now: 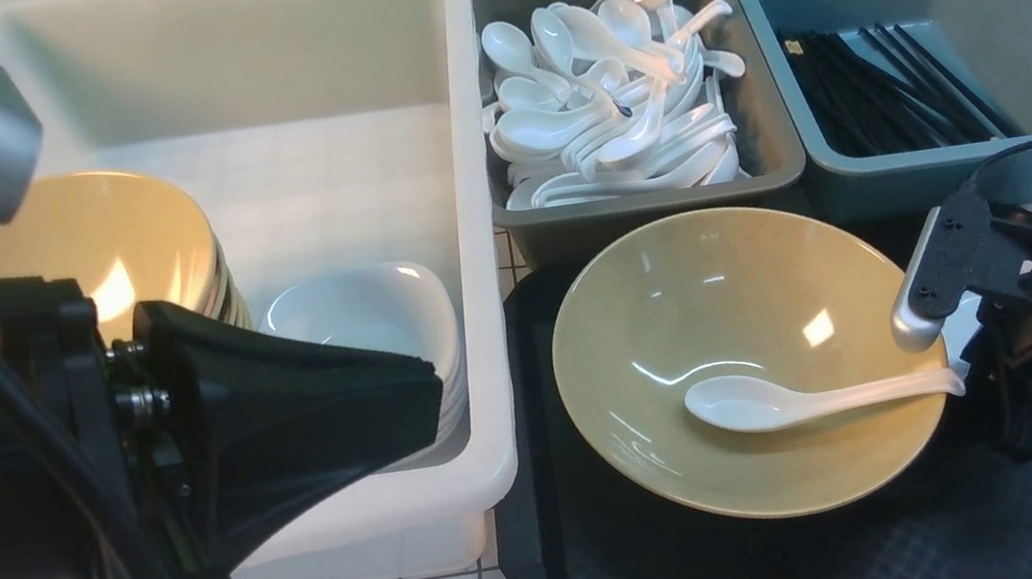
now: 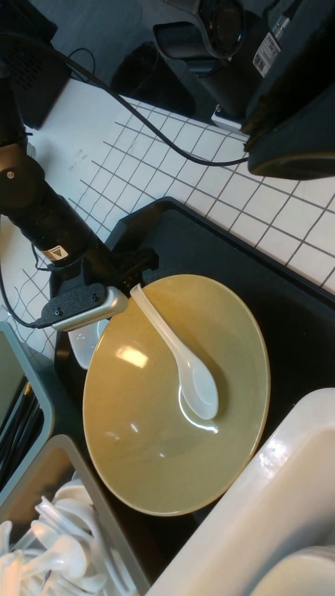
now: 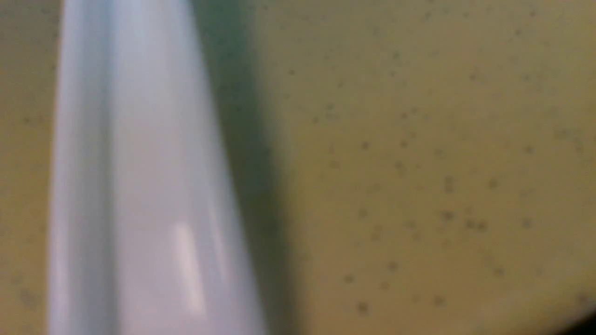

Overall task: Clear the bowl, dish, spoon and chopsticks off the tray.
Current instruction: Use the right arm to grab the plate, then use the right arm to put the plate into the large storage box on the left

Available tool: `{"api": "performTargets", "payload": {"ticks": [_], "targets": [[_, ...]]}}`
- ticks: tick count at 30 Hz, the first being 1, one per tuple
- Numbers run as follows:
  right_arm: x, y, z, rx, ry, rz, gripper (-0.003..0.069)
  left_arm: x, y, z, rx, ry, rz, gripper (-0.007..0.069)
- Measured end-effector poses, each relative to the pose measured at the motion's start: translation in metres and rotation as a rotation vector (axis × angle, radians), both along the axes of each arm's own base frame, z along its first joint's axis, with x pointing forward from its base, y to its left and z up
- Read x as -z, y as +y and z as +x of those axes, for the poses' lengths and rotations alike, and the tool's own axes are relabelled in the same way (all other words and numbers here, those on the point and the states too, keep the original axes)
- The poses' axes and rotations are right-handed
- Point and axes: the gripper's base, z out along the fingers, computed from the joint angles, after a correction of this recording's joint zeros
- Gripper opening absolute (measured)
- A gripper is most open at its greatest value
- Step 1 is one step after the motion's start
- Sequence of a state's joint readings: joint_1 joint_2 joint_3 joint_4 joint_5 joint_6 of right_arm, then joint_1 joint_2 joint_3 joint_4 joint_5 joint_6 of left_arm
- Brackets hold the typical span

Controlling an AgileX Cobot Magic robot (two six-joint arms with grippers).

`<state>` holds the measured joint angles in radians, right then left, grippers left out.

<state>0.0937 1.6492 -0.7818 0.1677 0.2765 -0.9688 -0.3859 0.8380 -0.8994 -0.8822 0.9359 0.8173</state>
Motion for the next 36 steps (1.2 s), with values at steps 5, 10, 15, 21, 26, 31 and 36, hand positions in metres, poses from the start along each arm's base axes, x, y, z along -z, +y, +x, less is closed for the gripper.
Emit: {"api": "performTargets", "payload": {"ticks": [5,10,15,21,26,31,36], "targets": [[-0.002,0.001,0.001,-0.041,-0.010,-0.020,0.0201,0.000,0.000,0.000,0.000,0.000,0.000,-0.0001],[-0.019,0.001,-0.014,0.021,0.056,0.013,0.0176,0.000,0.000,0.000,0.000,0.000,0.000,-0.0001],[-0.056,0.003,-0.045,0.073,0.095,0.060,0.0064,0.000,0.000,0.000,-0.003,-0.002,-0.001,-0.0001],[-0.085,-0.003,-0.077,0.138,0.112,0.051,0.0056,-0.001,0.000,0.001,-0.011,-0.008,-0.005,-0.0001],[-0.115,-0.007,-0.094,0.198,0.058,0.057,0.0056,-0.001,0.000,0.001,-0.012,-0.006,-0.013,-0.0001],[-0.169,0.003,-0.099,0.174,-0.031,0.117,0.0056,0.000,0.004,0.008,-0.096,-0.015,0.007,-0.0001],[-0.239,0.053,-0.096,-0.053,-0.171,0.230,0.0056,0.004,0.018,0.016,-0.301,0.000,0.072,-0.0001]]}}
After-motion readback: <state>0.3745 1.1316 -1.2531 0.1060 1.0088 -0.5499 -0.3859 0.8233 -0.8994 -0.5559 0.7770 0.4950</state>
